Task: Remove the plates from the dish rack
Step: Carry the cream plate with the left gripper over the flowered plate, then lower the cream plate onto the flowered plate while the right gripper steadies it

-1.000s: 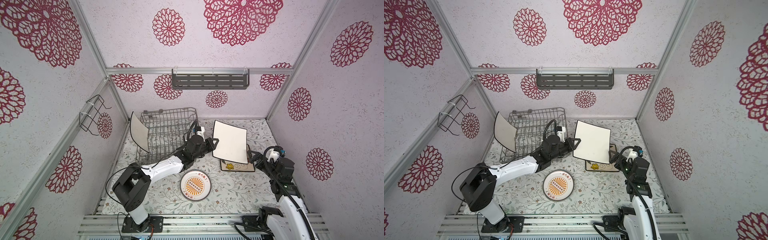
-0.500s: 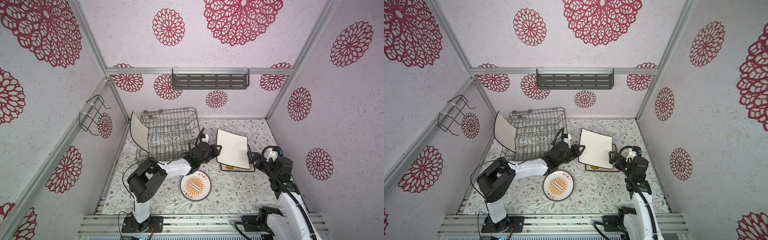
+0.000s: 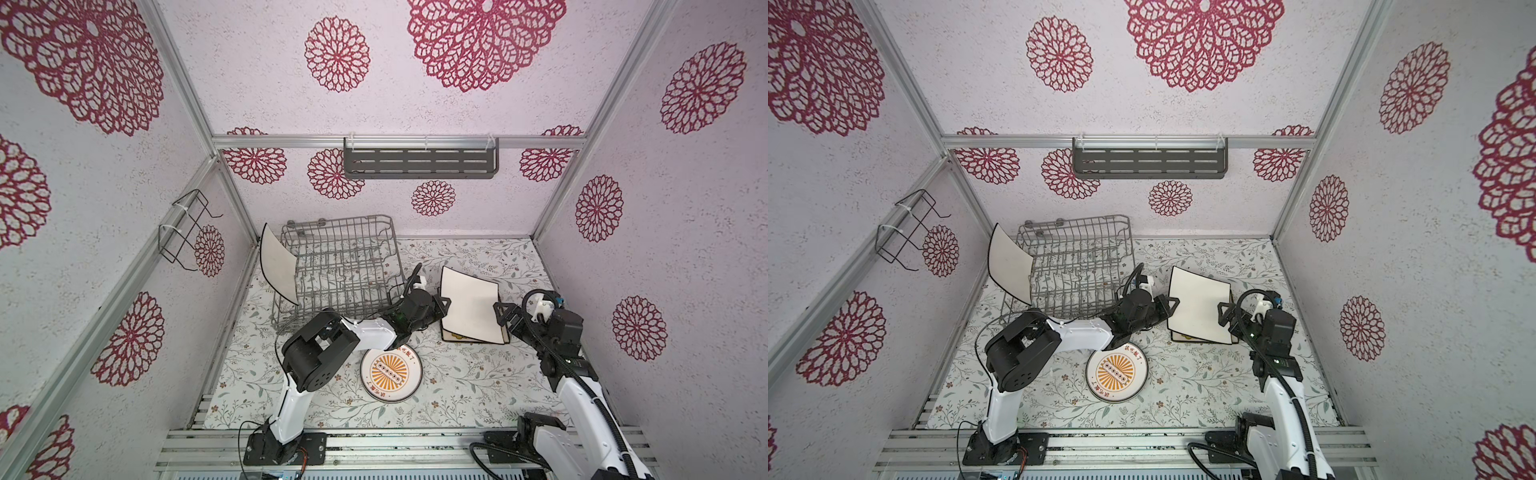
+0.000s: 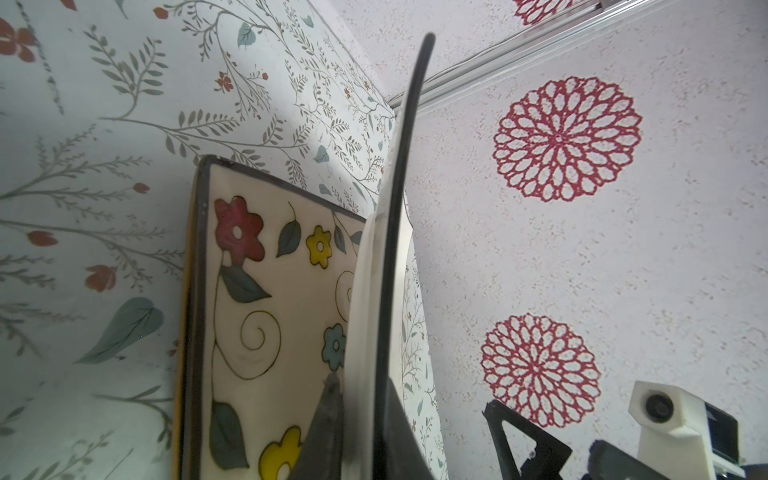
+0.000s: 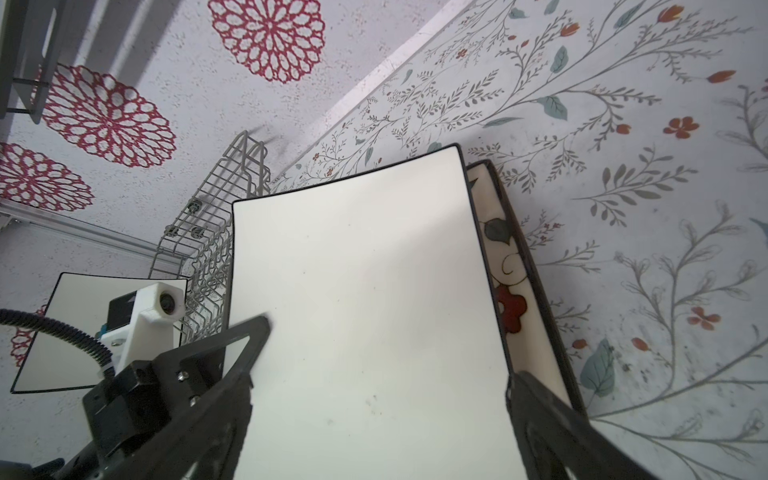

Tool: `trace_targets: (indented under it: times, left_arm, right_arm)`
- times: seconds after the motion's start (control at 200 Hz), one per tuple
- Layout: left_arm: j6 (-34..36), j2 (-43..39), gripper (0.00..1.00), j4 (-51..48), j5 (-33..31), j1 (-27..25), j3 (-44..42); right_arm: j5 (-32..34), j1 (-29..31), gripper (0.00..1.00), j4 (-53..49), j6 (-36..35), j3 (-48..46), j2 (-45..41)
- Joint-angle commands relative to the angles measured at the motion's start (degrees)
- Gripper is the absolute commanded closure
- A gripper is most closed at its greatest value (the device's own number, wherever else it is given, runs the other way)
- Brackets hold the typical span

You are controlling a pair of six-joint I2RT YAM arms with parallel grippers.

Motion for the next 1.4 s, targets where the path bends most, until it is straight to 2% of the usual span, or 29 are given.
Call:
trace_targets:
  times: [0.0,0.325,0.65,1.396]
  left_arm:
    - [-2.2,-0.8,1.0,11.2,-0.7,-0.5,3.5]
    - [-2.7,1.1,1.0,8.8,-0.4,-0.3,5.0]
    - [-3.4,2.2,1.0,4.9,0.3,-0.1,5.6]
    - [-2.1,2.9,0.83,-5.7,1.3,0.4,7.8]
  right_arm:
    - [-0.3,-0.4,0.01,1.7,-1.8,2.6,0.4]
    - [1.7,-0.8,0.01,1.3,-4.1,3.2,4.1]
    - [8.6,-0.8,0.01,-1.6,-9.7,7.1,11.2]
    - [5.6,-0.7,0.04,1.8,-14.1,12.8,27.6]
